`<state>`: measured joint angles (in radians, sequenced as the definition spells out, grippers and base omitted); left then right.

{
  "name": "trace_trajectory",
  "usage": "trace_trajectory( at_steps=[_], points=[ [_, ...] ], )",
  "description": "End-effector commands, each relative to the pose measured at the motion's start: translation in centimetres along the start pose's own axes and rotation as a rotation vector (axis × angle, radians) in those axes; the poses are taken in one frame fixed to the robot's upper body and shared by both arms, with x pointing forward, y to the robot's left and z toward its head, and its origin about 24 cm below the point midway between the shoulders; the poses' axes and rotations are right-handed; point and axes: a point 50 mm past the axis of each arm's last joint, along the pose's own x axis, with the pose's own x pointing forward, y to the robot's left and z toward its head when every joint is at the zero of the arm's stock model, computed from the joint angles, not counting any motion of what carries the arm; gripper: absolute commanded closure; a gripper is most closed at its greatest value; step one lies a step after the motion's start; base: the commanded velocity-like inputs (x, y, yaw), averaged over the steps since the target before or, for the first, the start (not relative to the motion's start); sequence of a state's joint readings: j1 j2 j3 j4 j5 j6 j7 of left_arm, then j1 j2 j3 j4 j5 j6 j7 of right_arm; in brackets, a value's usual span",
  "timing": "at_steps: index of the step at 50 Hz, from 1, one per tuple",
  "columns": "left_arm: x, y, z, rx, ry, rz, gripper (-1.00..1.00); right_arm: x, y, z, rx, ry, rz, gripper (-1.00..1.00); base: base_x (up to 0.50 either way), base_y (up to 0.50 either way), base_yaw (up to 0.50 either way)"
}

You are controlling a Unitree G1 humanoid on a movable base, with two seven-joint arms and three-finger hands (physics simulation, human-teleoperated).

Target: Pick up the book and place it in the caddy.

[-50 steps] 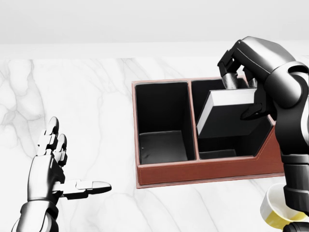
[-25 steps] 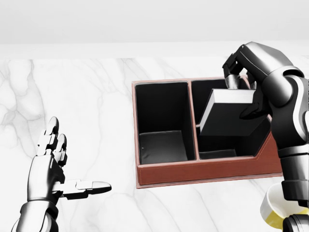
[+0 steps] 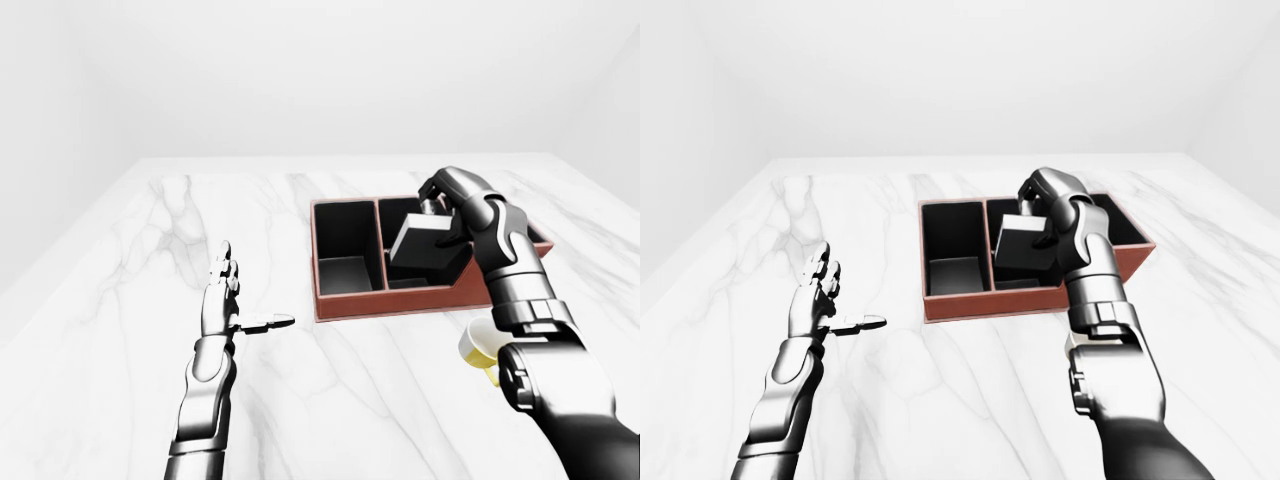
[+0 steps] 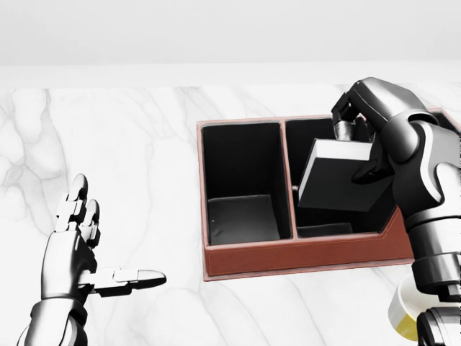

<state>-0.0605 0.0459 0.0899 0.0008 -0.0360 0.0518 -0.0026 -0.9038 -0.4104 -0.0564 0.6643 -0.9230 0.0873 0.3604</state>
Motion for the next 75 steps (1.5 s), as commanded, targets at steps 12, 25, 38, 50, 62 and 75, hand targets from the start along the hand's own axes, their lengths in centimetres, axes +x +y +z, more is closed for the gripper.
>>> trace_trajectory(
  at_steps=[12,25,38,50,62,75],
  points=[
    [0.0,0.1,0.1,0.002,0.000,0.004,-1.00,0.6,1.0,-0.1,-0.007,0.030,0.006,1.00,0.00,0.00,0.00],
    [0.0,0.2,0.1,0.006,0.006,0.008,-1.00,0.9,1.2,-0.2,-0.011,0.042,0.009,1.00,0.00,0.00,0.00],
    [0.0,0.2,0.0,0.007,0.009,0.010,-1.00,1.2,1.1,-0.1,-0.025,0.040,0.007,1.00,0.00,0.00,0.00],
    [0.0,0.1,-0.2,0.008,0.011,0.010,-1.00,1.4,0.7,-0.1,-0.051,0.031,-0.013,1.00,0.00,0.00,0.00],
    [0.0,0.2,-0.1,0.007,0.010,0.011,-1.00,1.8,1.1,0.1,-0.103,0.027,-0.024,1.00,0.00,0.00,0.00],
    [0.1,0.2,-0.1,0.006,0.009,0.011,-1.00,2.2,2.4,0.6,-0.139,0.006,-0.017,1.00,0.00,0.00,0.00]
  ],
)
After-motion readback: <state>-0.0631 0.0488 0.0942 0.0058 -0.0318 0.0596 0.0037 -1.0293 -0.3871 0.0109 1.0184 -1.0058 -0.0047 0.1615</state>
